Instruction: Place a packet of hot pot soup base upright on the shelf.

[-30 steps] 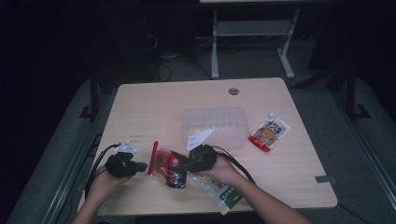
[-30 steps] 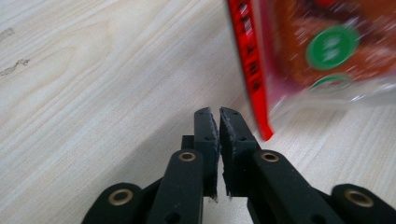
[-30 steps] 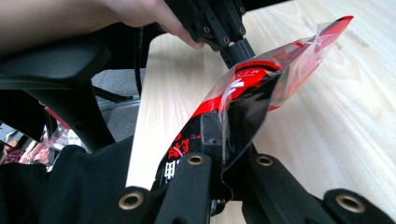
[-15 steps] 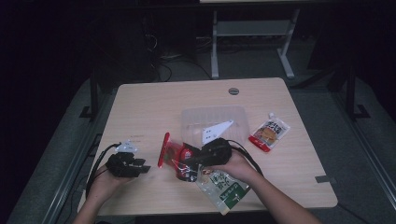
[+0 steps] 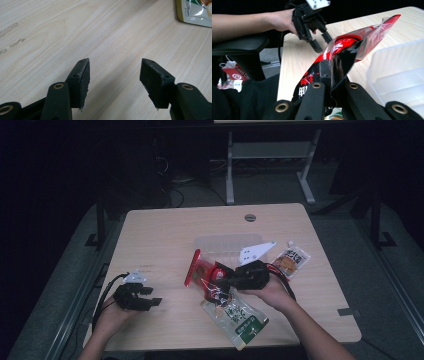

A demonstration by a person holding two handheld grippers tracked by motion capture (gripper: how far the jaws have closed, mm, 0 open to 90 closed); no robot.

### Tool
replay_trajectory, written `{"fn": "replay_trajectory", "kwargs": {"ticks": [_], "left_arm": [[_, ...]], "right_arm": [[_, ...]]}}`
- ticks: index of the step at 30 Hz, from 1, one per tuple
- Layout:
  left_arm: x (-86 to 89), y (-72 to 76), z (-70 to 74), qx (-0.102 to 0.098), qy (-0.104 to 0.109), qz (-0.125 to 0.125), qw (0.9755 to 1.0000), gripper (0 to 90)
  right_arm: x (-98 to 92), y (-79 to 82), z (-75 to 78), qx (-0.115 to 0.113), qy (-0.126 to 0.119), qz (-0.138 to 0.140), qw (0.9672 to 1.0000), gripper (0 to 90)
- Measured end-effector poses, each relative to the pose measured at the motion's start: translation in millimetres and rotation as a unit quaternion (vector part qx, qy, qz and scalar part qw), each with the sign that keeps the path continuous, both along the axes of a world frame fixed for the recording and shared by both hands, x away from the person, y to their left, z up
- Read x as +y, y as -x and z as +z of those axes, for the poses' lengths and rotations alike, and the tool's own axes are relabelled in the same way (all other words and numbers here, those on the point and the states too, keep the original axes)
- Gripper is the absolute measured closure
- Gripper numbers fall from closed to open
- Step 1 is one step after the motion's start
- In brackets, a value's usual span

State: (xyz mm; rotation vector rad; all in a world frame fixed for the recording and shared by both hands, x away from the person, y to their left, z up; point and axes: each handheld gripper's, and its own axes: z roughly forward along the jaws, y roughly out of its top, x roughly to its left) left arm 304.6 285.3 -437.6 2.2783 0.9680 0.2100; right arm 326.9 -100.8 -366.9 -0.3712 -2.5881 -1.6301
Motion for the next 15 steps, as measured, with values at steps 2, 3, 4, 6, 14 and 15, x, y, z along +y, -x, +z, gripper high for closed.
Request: {"fn": "replay_trajectory", "kwargs": {"ticks": [2,3,4,6,14,15], "left_arm": [[0.2,0.0,0.2,-0.001,-0.001,0.000,1.0000,40.2],[0.2,0.0,0.3,-0.002,-0.001,-0.001,1.0000,40.1],[0.0,0.3,0.3,-0.003,0.000,0.001,1.0000,39.6],[0.3,0.3,0.2,-0.004,0.000,0.001,1.0000,39.0],[2.1,-0.3,-1.3,-0.007,0.002,0.004,1.0000,38.3],[2.2,-0.4,-1.5,-0.006,0.002,0.004,1.0000,38.4]], "right_arm": [[-5.7,-0.9,1.7,-0.003,-0.001,-0.008,1.0000,89.9],[-8.5,-1.6,2.3,-0.004,-0.003,-0.011,0.9999,89.9],[-11.2,-2.0,3.0,-0.004,-0.003,-0.015,0.9999,89.8],[-16.1,-3.2,4.2,-0.008,-0.002,-0.023,0.9997,89.9],[-38.0,-14.6,5.0,-0.019,0.002,-0.061,0.9979,89.8],[-41.1,-16.1,4.8,-0.017,0.003,-0.066,0.9976,89.9]]}}
